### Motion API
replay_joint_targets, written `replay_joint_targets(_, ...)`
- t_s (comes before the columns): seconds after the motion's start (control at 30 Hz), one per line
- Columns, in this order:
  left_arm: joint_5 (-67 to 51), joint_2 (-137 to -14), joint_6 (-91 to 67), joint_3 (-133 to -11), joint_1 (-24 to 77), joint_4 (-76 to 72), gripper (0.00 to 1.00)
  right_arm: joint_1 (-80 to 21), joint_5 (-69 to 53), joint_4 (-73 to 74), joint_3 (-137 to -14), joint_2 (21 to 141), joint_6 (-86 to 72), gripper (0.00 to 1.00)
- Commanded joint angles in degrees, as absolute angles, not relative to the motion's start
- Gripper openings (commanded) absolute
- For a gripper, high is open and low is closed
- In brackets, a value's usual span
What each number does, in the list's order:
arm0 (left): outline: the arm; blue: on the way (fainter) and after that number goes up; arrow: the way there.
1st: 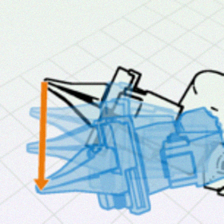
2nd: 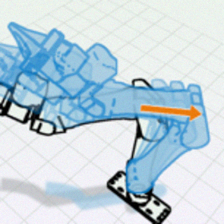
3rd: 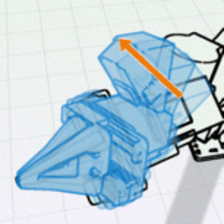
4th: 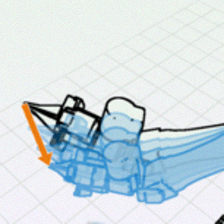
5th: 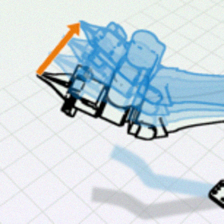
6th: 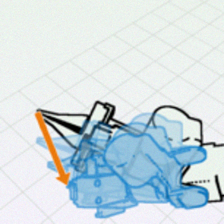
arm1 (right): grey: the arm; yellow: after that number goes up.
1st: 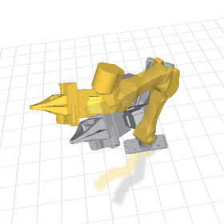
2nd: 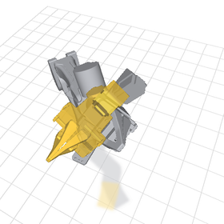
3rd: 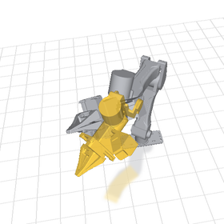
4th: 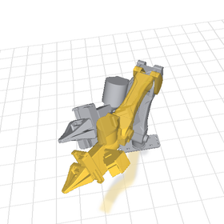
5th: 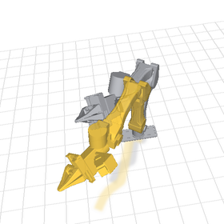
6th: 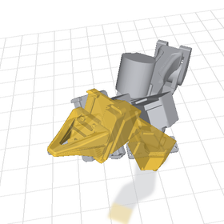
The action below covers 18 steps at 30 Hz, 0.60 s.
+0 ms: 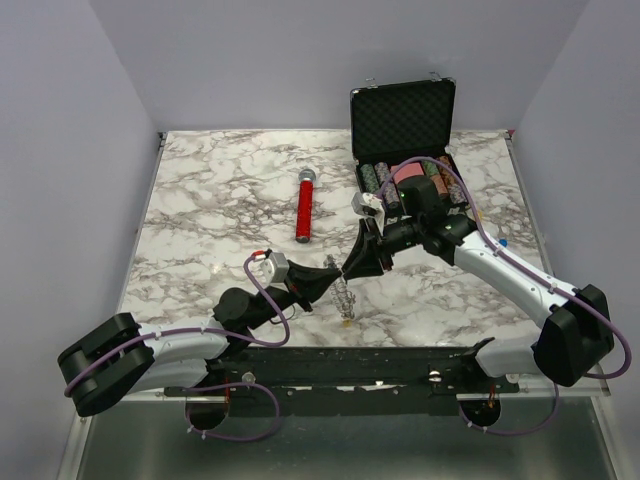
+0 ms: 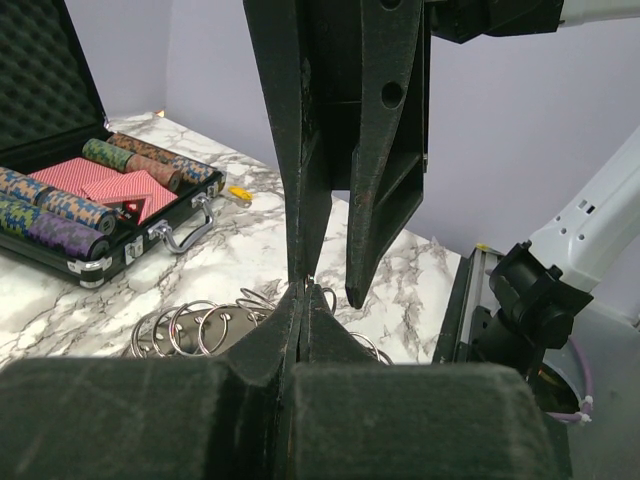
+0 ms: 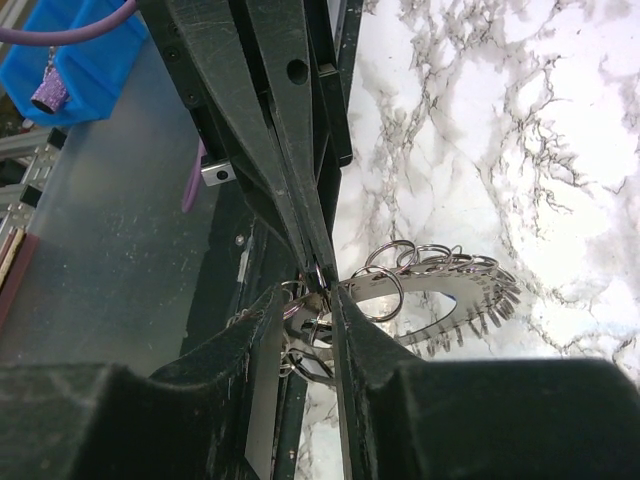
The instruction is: Put the keys on the keyring
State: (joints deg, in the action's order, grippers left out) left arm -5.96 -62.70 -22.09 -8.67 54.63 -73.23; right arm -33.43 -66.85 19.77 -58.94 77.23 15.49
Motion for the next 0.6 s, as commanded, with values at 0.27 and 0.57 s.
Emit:
replay_joint_targets(0.27, -4.13, -61.44, -21.27, -9.84, 55.11, -89.47, 0.00, -34.19, -65.21, 19.25, -57.92, 77.61, 15.64, 0.34)
replay_joint_targets(0.57, -4.22, -60.56, -21.01, -9.84, 55.20, -88.42, 0.00, -34.10, -65.21, 19.42, -57.83, 77.52, 16.26, 0.27)
